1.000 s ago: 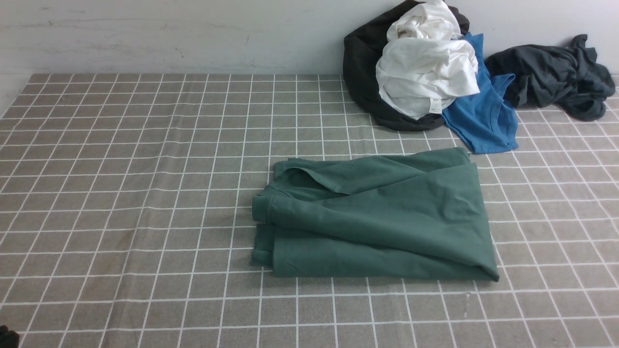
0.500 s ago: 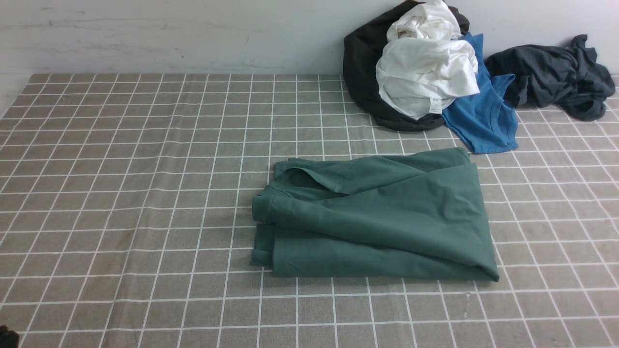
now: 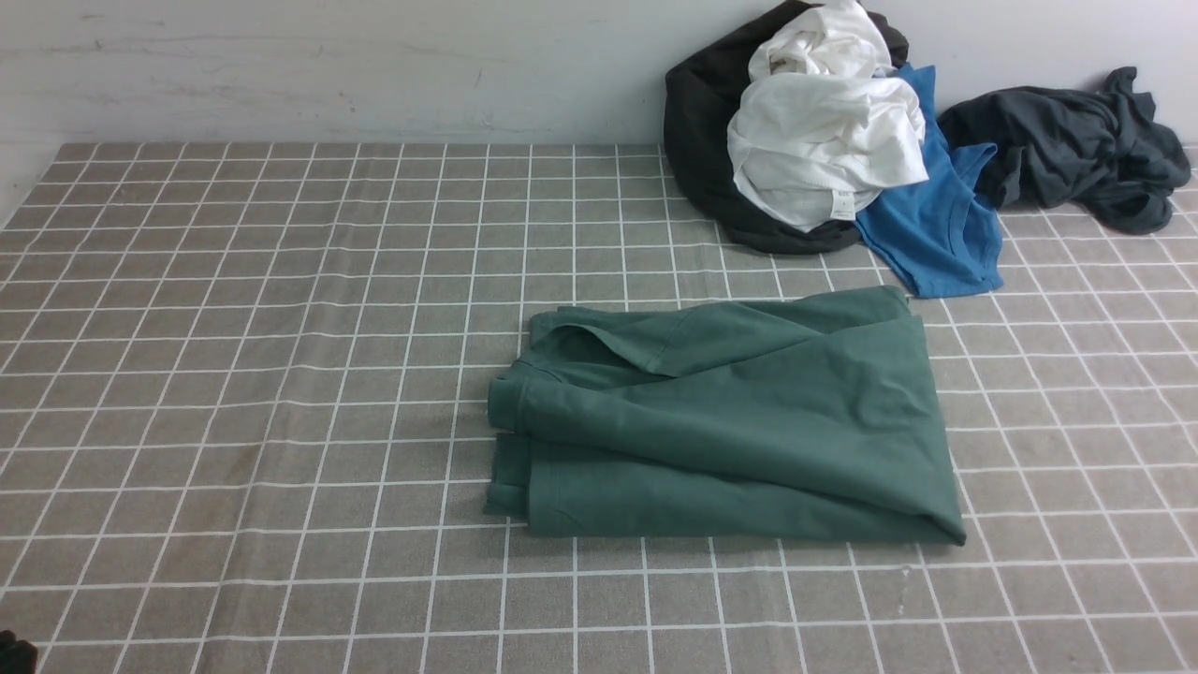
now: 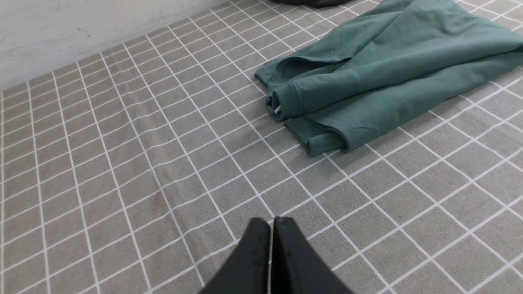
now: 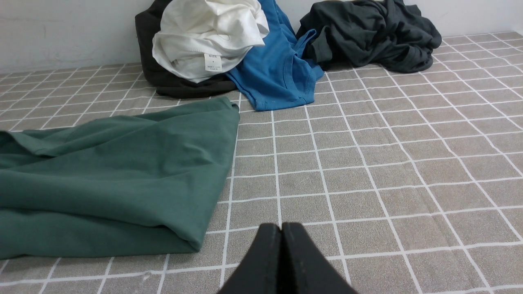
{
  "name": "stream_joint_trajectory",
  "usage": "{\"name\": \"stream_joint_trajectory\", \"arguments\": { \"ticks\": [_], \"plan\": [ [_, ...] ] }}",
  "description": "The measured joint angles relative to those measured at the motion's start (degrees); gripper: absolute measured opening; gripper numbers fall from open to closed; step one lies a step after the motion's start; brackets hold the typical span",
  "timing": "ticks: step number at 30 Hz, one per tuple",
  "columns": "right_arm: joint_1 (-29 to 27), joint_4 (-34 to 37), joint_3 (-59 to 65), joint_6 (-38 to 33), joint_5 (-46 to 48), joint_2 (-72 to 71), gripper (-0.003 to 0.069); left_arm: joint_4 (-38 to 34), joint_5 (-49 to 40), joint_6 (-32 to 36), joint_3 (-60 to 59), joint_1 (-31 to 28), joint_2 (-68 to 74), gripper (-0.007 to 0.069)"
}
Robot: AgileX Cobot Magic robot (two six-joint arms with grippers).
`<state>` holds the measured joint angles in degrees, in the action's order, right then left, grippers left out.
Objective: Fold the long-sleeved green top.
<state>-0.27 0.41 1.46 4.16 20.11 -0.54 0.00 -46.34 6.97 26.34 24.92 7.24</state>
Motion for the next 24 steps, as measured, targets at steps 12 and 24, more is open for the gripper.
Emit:
{"name": "stream_joint_trajectory", "arguments": {
  "ticks": [12,24],
  "plan": [
    [0.0,0.0,0.0,0.0,0.0,0.0,-0.0014,0.4,23.6,0.0,-10.6,-10.2,-3.1,-0.0007],
    [0.0,0.0,0.0,0.0,0.0,0.0,-0.0014,-3.7,35.1,-0.1,-27.7,-30.8,-7.8,-0.0007]
  ]
}}
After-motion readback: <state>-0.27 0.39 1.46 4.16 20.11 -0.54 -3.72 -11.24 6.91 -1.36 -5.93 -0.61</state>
